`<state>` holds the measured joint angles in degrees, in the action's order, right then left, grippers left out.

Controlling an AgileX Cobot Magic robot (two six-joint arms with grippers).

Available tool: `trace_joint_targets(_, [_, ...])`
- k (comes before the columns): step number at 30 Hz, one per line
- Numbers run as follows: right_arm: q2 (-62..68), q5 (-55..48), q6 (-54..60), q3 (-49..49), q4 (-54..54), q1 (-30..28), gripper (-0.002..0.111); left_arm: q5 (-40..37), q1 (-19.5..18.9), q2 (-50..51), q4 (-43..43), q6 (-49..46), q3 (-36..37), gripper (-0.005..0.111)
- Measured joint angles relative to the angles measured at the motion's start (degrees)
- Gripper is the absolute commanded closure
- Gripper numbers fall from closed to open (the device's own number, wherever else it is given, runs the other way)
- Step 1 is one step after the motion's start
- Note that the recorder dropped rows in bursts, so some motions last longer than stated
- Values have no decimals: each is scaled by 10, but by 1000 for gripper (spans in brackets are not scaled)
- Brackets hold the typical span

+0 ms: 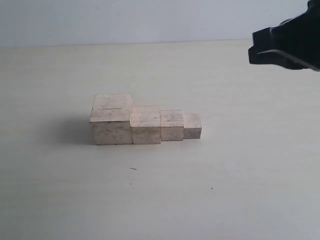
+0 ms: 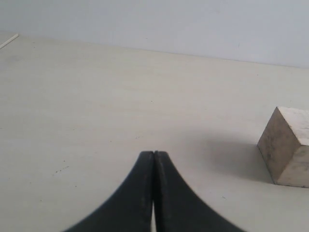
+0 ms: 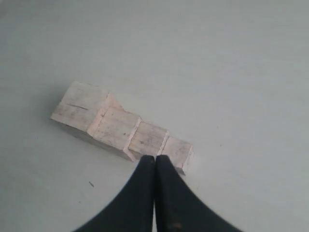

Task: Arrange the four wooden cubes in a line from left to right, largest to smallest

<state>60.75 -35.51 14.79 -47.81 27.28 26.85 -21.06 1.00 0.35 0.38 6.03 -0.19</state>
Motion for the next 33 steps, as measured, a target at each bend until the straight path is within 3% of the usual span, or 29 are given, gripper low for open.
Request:
trace_joint_targets(5, [-102, 10, 1, 10, -29, -38, 108, 0, 0, 0, -4, 0, 0, 107])
trace_joint_targets(8, [-200, 22, 1, 45, -43, -104, 108, 0, 0, 0, -4, 0, 0, 107])
trace_joint_targets(11, [-324, 62, 1, 119, -63, -186, 108, 0, 0, 0, 0, 0, 0, 107])
trace_joint_targets(16, [-487, 130, 2, 255, -114, -247, 108, 0, 0, 0, -4, 0, 0, 107])
trace_joint_targets(22, [-547, 171, 1, 375, -126, -252, 108, 0, 0, 0, 0, 0, 0, 107])
trace_joint_targets(33, [-577, 196, -40, 434, -126, -253, 108, 0, 0, 0, -4, 0, 0, 107])
